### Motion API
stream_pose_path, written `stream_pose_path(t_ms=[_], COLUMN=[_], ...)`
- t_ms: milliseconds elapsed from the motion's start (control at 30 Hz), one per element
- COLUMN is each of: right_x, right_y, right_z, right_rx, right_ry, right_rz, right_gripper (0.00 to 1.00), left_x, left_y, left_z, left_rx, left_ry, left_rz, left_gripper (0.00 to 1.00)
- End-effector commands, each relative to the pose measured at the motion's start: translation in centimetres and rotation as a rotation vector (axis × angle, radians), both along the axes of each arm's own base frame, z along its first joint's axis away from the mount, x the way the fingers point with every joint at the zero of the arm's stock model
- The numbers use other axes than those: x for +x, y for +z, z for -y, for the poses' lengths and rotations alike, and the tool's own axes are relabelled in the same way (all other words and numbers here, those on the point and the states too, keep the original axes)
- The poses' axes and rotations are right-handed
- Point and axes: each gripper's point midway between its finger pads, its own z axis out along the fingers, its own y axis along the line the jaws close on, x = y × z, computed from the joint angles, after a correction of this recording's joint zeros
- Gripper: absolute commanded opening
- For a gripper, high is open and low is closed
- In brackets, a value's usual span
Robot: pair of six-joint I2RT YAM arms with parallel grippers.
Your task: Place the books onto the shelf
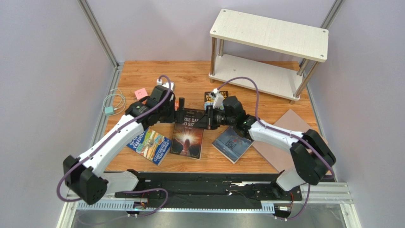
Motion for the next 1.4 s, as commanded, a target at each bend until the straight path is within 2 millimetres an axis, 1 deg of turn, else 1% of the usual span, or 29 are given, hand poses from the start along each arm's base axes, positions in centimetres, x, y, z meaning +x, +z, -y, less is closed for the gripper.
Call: stream_pose_path(t_ms=[0,33,67,100,133,167,233,300,333,400,433,467,533,567,600,633,667,700,733,767,800,833,1000,1067,1100,1167,1233,1300,1367], right_x=[0.8,0.8,0.4,0.4,0.3,-0.2,-0.5,-0.8,-0.9,-0.9,-0.8,-0.8,-0.7,-0.4,-0.3,0.6,0.9,1.2,2.0,2.1,1.5,1.5,0.0,-0.7,-1.1,-1.6,-2.0,-2.1,-2.0], right_y=[9.2,10.0,10.7,11.6,12.6,13.3,14.5,15.3,15.3,15.5,15.4,15.4,15.4,15.3,15.2,13.8,13.7,13.1,12.0,11.6,11.2,10.8,9.1,8.4,8.5,8.4,9.0,8.5,8.3], right_z=[0.8,1.0,1.0,1.3,1.3,1.3,1.3,1.2,1.0,1.0,0.9,0.7,0.6,0.5,0.5,0.7,1.0,1.5,2.2,2.6,3.4,3.7,5.4,6.1,6.4,7.0,7.1,7.1,7.0], right_rx=[0.187,0.201,0.216,0.232,0.248,0.266,0.291,0.307,0.311,0.319,0.324,0.327,0.330,0.324,0.314,0.258,0.228,0.196,0.142,0.127,0.120,0.114,0.123,0.164,0.193,0.257,0.311,0.317,0.326], right_ry=[0.062,0.070,0.103,0.110,0.126,0.162,0.195,0.218,0.232,0.241,0.244,0.248,0.252,0.244,0.235,0.185,0.149,0.117,0.047,0.024,0.011,-0.010,-0.040,-0.047,-0.040,-0.032,-0.026,-0.026,-0.024], right_rz=[0.172,0.188,0.198,0.217,0.236,0.245,0.268,0.282,0.283,0.279,0.281,0.276,0.263,0.258,0.250,0.223,0.224,0.228,0.227,0.231,0.238,0.236,0.239,0.228,0.230,0.238,0.243,0.230,0.229], right_gripper=[0.00,0.00,0.00,0.00,0.00,0.00,0.00,0.00,0.00,0.02,0.02,0.05,0.09,0.12,0.23,0.37,0.53,0.58,0.72,0.78,0.95,1.00,1.00,1.00,1.00,1.00,1.00,1.00,1.00], left_x=[0.0,-0.6,-0.9,-0.6,-1.3,-1.7,-2.3,-2.6,-3.5,-4.1,-4.2,-4.2,-4.4,-4.4,-4.2,-3.6,-3.4,-3.1,-2.8,-2.6,-2.3,-2.1,-0.7,-0.3,-0.5,-0.4,-0.3,-0.1,0.1], left_y=[2.4,3.8,3.5,4.4,5.2,4.9,5.7,6.4,6.4,7.5,7.3,7.7,7.6,7.6,7.2,7.4,7.4,7.4,8.1,8.5,8.8,9.7,11.6,13.5,13.8,15.6,16.2,16.4,17.4], left_z=[0.7,1.2,1.4,1.7,2.4,2.7,4.0,5.2,6.1,7.3,7.6,7.9,8.5,8.7,8.6,8.5,8.3,8.2,8.1,8.1,8.1,8.2,9.4,10.2,10.9,11.8,12.6,13.2,13.5], left_rx=[-0.106,-0.164,-0.182,-0.221,-0.273,-0.296,-0.364,-0.418,-0.465,-0.534,-0.556,-0.572,-0.598,-0.603,-0.592,-0.576,-0.565,-0.553,-0.548,-0.546,-0.543,-0.551,-0.591,-0.638,-0.676,-0.736,-0.782,-0.808,-0.836], left_ry=[-0.124,-0.166,-0.196,-0.217,-0.269,-0.296,-0.377,-0.444,-0.508,-0.576,-0.591,-0.611,-0.637,-0.650,-0.635,-0.611,-0.600,-0.585,-0.579,-0.575,-0.569,-0.566,-0.593,-0.623,-0.667,-0.706,-0.750,-0.787,-0.803], left_rz=[0.102,0.144,0.155,0.203,0.223,0.223,0.240,0.257,0.239,0.254,0.243,0.253,0.231,0.225,0.212,0.212,0.211,0.218,0.234,0.248,0.257,0.275,0.288,0.320,0.301,0.324,0.294,0.281,0.307], left_gripper=[1.00,1.00,1.00,1.00,1.00,1.00,1.00,1.00,1.00,0.99,0.99,0.93,0.63,0.17,0.00,0.00,0.00,0.00,0.00,0.00,0.00,0.00,0.00,0.00,0.00,0.00,0.00,0.00,0.00])
